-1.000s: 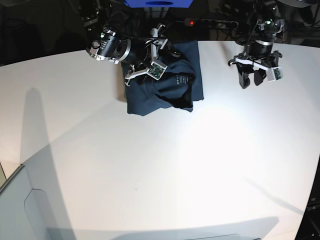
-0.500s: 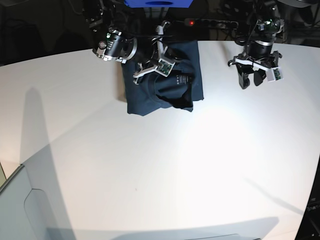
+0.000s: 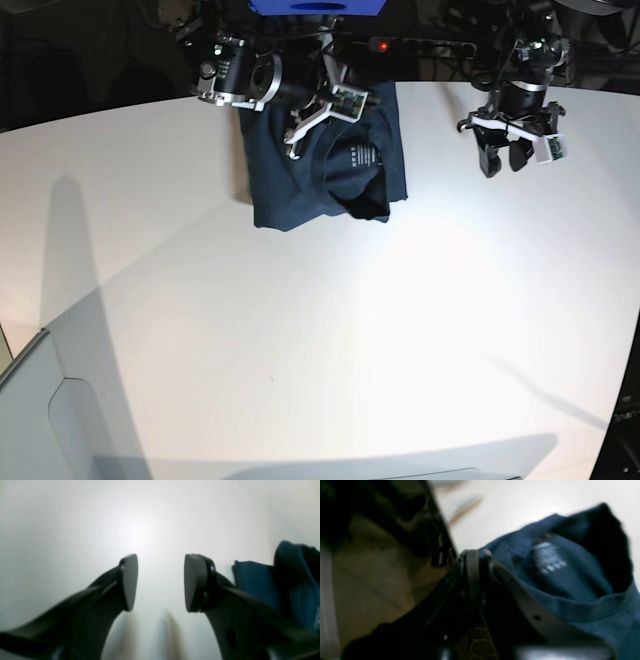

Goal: Fold the T-shirt properly
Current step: 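Press and smooth the folded bundle with the right gripper, then grasp the bundle's sides with both grippers and lift it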

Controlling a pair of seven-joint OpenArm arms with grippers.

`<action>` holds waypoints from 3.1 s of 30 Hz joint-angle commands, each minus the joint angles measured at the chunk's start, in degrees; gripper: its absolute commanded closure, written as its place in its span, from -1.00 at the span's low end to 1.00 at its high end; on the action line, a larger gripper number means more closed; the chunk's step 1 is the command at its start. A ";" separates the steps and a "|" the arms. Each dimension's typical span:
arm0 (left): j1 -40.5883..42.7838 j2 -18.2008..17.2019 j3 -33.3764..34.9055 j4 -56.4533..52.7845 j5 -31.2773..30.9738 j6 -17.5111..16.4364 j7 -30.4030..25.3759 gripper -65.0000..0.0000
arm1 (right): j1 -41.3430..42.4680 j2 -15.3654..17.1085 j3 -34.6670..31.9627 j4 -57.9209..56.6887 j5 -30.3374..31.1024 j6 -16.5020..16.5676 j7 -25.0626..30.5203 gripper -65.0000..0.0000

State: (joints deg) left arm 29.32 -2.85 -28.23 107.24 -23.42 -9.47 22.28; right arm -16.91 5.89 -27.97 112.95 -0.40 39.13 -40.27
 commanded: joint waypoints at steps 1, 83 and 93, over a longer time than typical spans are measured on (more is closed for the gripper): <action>0.09 -0.27 -0.91 1.20 -0.62 -0.24 -1.32 0.11 | 1.30 0.40 -1.53 1.82 1.06 0.87 1.81 0.99; -14.60 7.47 17.72 -11.37 -0.54 -0.24 3.61 -0.01 | 6.05 -1.98 17.64 -1.69 -9.75 0.87 1.37 -0.37; -14.68 7.64 17.63 -11.72 -0.62 -0.24 3.61 0.86 | 6.05 -1.89 17.64 -1.69 -9.75 0.87 1.37 -0.37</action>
State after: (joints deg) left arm 15.18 4.75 -10.66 94.28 -23.38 -9.26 27.05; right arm -11.35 4.08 -10.39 110.39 -10.76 39.13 -40.23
